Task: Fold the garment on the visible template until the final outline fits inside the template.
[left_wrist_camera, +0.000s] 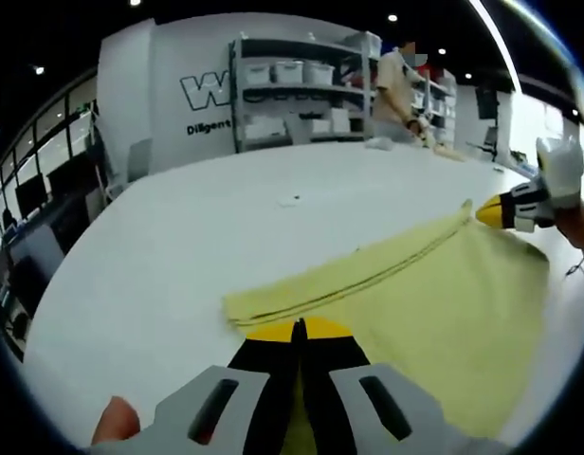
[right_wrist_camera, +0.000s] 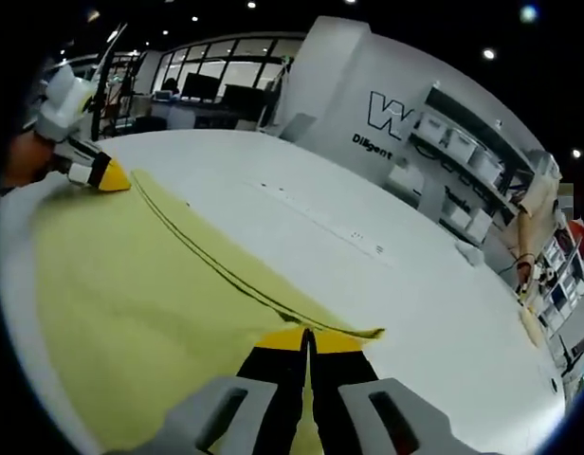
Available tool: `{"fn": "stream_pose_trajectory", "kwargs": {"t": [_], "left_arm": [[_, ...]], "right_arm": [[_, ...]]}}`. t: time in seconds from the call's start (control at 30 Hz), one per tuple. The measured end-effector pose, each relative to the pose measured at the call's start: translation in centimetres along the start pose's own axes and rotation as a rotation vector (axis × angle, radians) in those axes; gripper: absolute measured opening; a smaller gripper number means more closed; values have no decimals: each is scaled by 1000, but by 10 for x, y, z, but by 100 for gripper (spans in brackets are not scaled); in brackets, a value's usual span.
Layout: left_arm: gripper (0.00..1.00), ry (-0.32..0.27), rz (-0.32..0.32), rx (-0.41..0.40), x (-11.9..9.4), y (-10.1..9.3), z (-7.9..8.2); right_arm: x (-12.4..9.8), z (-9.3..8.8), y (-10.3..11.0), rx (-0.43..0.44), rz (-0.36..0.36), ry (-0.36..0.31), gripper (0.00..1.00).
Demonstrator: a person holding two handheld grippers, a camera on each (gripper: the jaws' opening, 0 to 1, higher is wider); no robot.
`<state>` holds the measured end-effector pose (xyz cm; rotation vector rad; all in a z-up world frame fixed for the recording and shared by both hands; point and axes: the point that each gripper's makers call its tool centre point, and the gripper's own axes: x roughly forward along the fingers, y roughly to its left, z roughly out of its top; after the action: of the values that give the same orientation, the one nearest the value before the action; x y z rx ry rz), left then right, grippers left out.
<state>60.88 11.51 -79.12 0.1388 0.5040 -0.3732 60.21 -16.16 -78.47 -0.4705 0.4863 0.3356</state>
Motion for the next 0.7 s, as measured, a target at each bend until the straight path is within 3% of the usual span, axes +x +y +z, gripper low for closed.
{"fn": "stream_pose_trajectory", "kwargs": {"t": [0.07,0.23,0.7], "left_arm": [[0,17,-3,6,5,1,-5],[0,1,2,11,8,3,0],[0,-11,9,20,22,9,14]], "right_arm": [[3,-7,1,3,6,18,0],[5,-17,4,11,19,41,0],[25,5,-9,-32,23,32,0]]}}
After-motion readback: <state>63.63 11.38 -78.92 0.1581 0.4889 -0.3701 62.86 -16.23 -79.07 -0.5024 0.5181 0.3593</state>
